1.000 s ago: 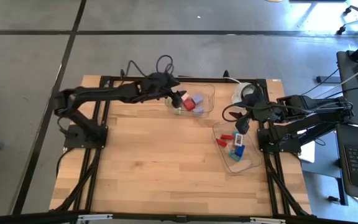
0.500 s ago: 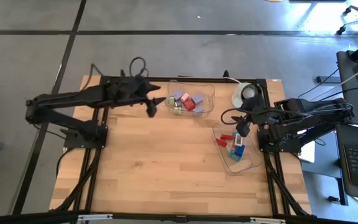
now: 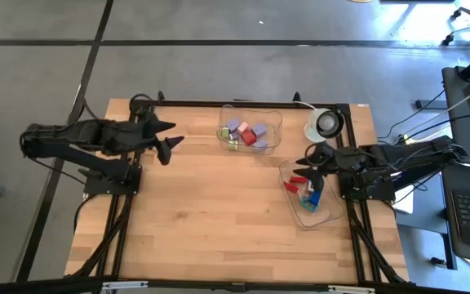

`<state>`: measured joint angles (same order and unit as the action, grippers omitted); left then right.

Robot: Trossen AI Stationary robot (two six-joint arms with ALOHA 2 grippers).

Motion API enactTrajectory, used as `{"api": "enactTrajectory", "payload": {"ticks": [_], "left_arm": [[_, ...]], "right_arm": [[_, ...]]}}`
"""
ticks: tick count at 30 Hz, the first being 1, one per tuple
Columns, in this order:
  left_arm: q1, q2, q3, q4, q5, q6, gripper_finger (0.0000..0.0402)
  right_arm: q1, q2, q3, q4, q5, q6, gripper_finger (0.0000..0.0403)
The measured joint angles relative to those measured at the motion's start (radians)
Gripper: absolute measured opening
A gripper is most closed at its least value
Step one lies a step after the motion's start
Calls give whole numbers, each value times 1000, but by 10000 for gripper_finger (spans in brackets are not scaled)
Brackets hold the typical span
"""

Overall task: Pick & Place Office items
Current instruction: Return to Home Position

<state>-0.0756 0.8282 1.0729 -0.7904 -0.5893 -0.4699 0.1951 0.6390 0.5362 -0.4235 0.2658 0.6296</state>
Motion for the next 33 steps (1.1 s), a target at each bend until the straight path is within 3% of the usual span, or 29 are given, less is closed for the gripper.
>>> {"api": "enactTrajectory", "payload": {"ticks": [8, 17, 27, 33], "left_arm": [[-173, -148, -259, 250, -148, -41, 262], [-244, -212, -597, 728, -168, -16, 262], [-245, -210, -937, 1309, -58, -14, 262], [-239, -211, -1055, 1446, -62, -17, 262]], "right_arm": [[0, -44, -203, 318, -88, 40, 221], [0, -46, -390, 718, -122, 88, 221], [0, -46, -404, 769, -125, 42, 221], [0, -46, -474, 848, -128, 58, 221]]}}
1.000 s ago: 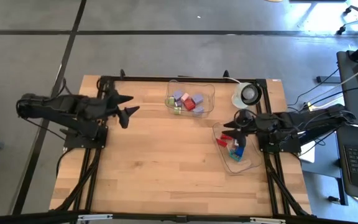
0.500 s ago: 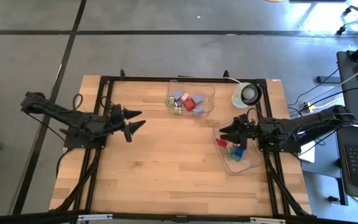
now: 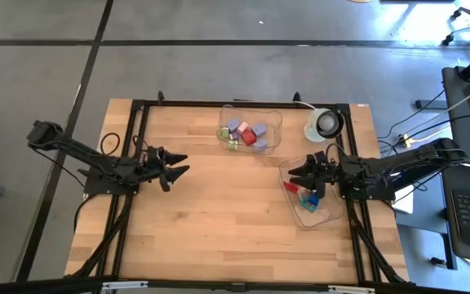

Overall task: Pick & Place Office items
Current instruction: Return to Home Position

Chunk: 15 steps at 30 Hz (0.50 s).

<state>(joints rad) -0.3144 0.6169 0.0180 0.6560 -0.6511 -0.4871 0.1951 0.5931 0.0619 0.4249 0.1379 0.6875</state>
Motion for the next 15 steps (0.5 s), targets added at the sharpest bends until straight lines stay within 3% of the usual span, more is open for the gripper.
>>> {"api": "enactTrajectory", "payload": {"ticks": [2, 8, 15], "left_arm": [[6, -3, -8, -18, -9, -21, 262], [39, -5, -9, -60, -60, -42, 262], [68, -4, -9, -96, -19, -50, 262]], "right_arm": [[0, 0, -45, 84, 0, 22, 221], [-11, 0, -47, 82, -33, 29, 221], [-15, 0, -47, 66, -42, 11, 221]]}}
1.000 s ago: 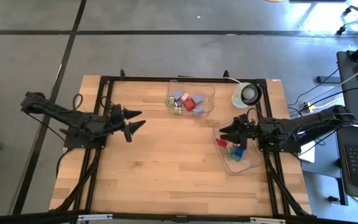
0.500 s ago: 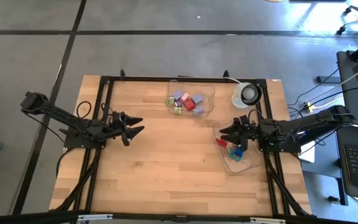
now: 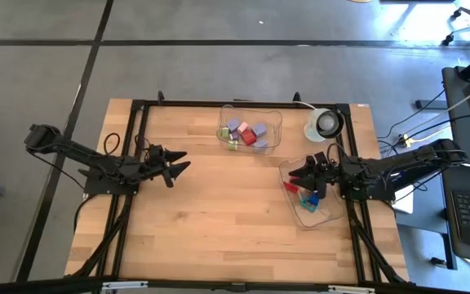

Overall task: Pick & Place Office items
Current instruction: Return to Home Position

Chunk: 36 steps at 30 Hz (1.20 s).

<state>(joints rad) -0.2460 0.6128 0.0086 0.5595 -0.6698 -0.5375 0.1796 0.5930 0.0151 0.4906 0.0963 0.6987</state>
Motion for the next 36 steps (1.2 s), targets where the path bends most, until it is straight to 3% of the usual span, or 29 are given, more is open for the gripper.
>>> {"api": "enactTrajectory", "payload": {"ticks": [24, 36], "left_arm": [[-1, 0, 0, -3, 1, 1, 262], [-1, 0, 0, -3, 1, 1, 262]], "right_arm": [[1, -7, 0, -5, 0, -4, 221], [1, -245, 1, -20, 0, -6, 221]]}}
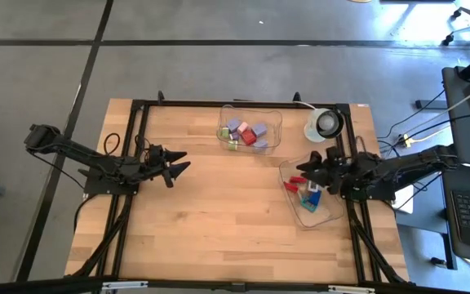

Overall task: Pick & Place Office items
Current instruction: Return to Home Position

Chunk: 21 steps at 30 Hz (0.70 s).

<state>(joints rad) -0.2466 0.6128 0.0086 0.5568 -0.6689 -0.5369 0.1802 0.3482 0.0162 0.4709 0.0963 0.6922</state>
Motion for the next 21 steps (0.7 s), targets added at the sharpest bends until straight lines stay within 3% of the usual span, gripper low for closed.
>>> {"api": "enactTrajectory", "payload": {"ticks": [14, 21], "left_arm": [[0, 0, 0, 0, 0, 0, 262], [0, 0, 0, 0, 0, 0, 262]], "right_arm": [[-10, -286, 0, 0, 0, 0, 221], [-50, -349, 1, 4, 0, 1, 221]]}}
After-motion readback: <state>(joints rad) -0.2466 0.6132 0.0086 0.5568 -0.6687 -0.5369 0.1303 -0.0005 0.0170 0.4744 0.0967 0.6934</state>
